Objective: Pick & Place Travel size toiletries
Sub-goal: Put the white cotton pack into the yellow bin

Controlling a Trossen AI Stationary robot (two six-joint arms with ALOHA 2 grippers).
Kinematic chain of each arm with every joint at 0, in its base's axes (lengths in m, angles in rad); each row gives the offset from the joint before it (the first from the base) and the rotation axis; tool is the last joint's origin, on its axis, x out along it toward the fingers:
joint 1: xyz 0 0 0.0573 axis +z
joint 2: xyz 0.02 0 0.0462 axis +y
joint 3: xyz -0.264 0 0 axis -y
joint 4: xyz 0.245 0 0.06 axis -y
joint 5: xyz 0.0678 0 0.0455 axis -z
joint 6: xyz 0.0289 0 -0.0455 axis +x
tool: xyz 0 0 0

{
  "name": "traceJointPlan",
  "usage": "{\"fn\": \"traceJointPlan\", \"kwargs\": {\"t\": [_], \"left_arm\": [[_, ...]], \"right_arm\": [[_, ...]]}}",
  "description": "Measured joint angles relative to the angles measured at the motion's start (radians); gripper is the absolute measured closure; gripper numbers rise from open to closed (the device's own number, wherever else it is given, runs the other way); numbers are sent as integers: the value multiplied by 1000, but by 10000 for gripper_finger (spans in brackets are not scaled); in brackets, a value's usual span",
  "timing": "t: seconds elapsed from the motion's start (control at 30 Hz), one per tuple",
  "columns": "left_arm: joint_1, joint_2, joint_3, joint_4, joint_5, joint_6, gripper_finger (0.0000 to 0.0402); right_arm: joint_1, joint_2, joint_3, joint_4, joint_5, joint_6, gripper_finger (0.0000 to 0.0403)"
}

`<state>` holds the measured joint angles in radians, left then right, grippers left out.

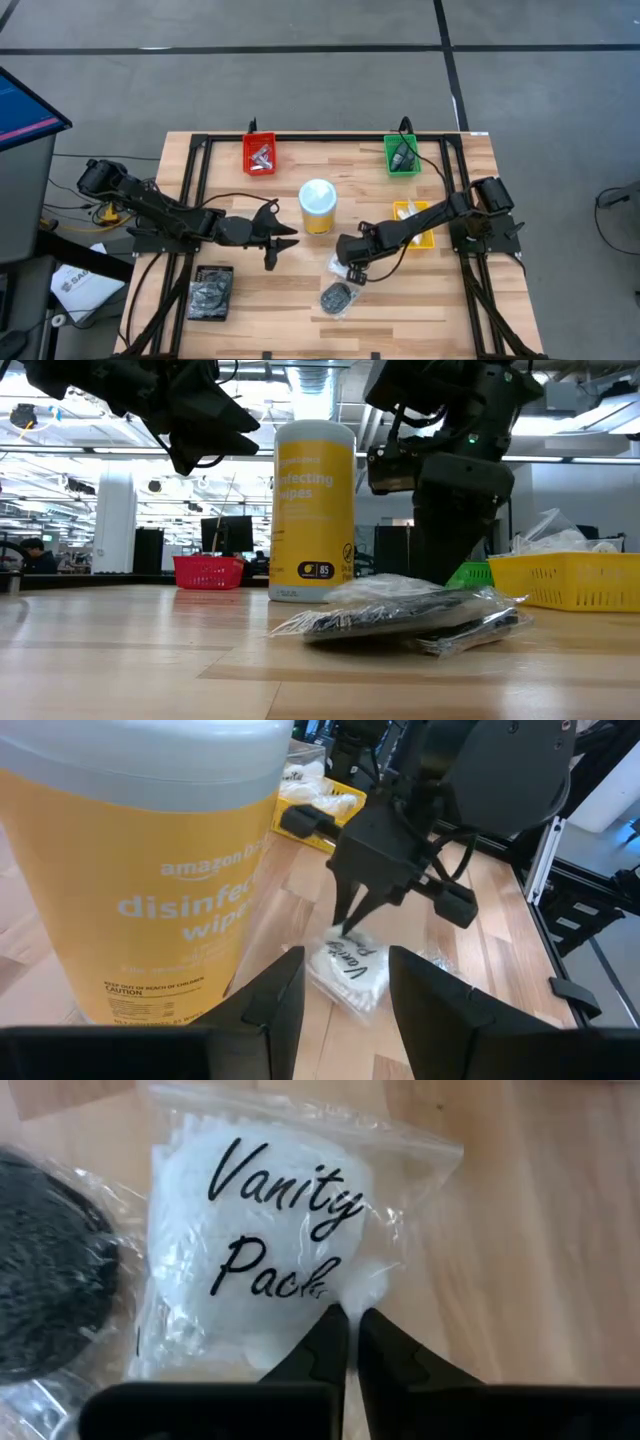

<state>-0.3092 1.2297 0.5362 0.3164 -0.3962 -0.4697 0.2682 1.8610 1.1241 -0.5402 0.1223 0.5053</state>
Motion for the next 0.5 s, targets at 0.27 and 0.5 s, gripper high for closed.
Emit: {"fn": "traceJointPlan", "kwargs": {"t": [0.27,0.5], "left_arm": [[0,0,0,0,0,-2,266],[-6,3,-30,24,0,-6,266]], "right_arm": [[13,-54,47,-204,33,9,400],[45,-204,49,-401,144,122,401]]}}
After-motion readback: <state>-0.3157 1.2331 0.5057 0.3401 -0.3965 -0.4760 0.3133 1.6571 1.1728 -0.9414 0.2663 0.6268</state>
